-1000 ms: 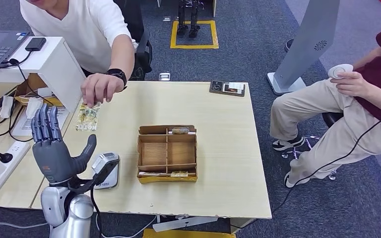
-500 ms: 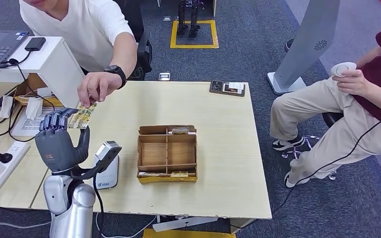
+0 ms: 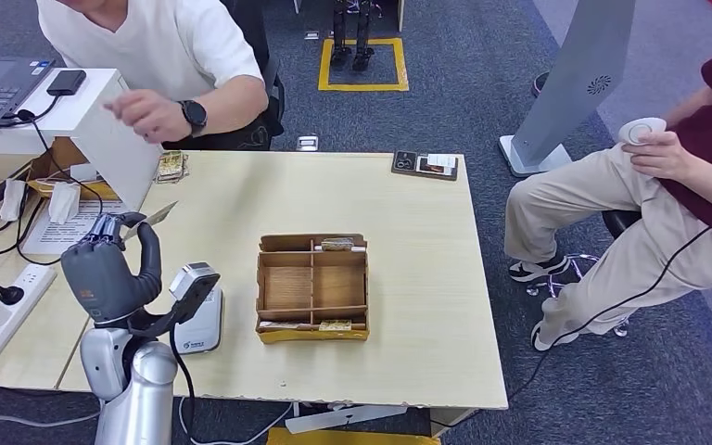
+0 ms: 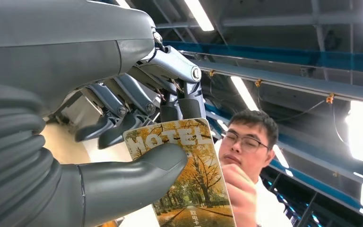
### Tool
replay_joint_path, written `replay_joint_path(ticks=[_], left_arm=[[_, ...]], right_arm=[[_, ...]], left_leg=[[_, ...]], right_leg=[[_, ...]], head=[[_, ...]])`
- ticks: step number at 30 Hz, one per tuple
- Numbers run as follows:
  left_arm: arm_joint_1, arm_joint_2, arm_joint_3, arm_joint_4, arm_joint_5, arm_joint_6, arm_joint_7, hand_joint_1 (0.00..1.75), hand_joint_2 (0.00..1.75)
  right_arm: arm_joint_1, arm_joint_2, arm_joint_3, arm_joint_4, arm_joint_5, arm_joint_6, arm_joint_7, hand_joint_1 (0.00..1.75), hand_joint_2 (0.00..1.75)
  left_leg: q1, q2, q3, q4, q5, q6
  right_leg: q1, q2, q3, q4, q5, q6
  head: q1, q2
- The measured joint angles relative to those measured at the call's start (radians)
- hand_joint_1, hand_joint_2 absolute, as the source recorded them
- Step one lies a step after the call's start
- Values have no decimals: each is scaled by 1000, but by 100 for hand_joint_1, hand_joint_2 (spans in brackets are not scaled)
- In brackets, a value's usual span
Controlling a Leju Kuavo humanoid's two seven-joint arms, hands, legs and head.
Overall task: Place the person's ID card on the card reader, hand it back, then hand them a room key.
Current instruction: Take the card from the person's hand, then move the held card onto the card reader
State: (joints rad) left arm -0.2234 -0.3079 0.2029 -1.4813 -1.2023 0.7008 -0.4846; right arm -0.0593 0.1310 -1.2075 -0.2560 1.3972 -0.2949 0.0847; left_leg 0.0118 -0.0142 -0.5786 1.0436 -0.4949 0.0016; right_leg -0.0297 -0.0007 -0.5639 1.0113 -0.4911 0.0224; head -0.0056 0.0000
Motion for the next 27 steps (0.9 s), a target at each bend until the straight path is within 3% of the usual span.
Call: replay_joint_path(ticks=[17,27], left_arm=[[0,0,6,0,-34,0,-1,175,175],[15,0,99,15,-182,0,32,175,175]], right_arm=[[-1,-3,2,3,-3,0,-11,0,175],[1,-4,2,3,-26,1,-13,0,175]], left_leg=[[0,0,0,0,0,0],[0,0,0,0,0,0]], right_leg=[[0,0,0,0,0,0],[0,0,0,0,0,0]], head=[[0,0],[0,0]])
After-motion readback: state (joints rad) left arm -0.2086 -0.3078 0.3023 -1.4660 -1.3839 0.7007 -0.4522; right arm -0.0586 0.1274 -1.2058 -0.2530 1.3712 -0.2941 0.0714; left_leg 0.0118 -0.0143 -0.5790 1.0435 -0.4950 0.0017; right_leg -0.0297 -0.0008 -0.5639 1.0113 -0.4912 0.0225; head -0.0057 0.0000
